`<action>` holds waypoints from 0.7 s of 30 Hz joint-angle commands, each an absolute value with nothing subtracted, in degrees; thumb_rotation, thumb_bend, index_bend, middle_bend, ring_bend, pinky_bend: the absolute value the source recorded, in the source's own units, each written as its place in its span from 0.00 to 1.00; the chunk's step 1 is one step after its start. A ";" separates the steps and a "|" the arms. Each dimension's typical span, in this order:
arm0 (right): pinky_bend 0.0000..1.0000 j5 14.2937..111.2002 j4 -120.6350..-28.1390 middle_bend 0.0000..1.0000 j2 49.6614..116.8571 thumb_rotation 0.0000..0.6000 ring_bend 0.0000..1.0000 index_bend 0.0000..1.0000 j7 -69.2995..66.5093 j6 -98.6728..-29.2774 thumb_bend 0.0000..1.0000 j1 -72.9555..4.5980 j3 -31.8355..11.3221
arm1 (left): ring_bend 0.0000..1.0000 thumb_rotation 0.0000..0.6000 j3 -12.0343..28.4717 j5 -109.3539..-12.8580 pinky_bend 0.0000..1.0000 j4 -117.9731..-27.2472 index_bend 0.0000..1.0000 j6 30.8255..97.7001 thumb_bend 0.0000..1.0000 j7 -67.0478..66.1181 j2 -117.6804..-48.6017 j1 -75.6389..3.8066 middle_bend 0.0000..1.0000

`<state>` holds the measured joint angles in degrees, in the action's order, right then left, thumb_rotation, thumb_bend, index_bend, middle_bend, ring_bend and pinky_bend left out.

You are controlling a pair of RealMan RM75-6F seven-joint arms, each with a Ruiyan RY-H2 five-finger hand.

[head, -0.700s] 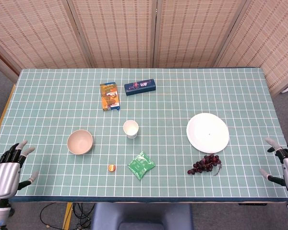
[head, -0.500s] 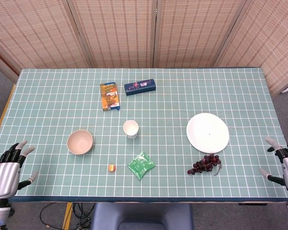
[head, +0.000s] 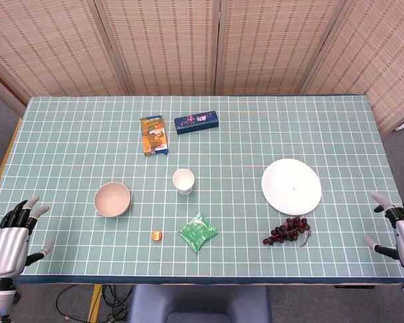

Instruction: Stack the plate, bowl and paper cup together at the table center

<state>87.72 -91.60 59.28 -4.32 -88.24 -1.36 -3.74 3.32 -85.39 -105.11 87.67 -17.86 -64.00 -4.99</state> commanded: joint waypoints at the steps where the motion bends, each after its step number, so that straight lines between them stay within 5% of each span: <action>1: 0.58 87.66 -91.59 0.38 59.33 1.00 0.39 0.17 -4.31 -88.17 0.04 -1.40 -3.76 | 0.11 1.00 3.36 -85.35 0.19 -105.14 0.22 87.68 0.22 -17.81 -63.98 -4.99 0.10; 21: 0.58 89.01 -92.69 0.38 59.33 1.00 0.39 0.17 -2.02 -85.20 0.04 -3.90 -3.66 | 0.11 1.00 3.45 -84.86 0.19 -104.69 0.22 87.44 0.22 -17.49 -64.00 -5.01 0.10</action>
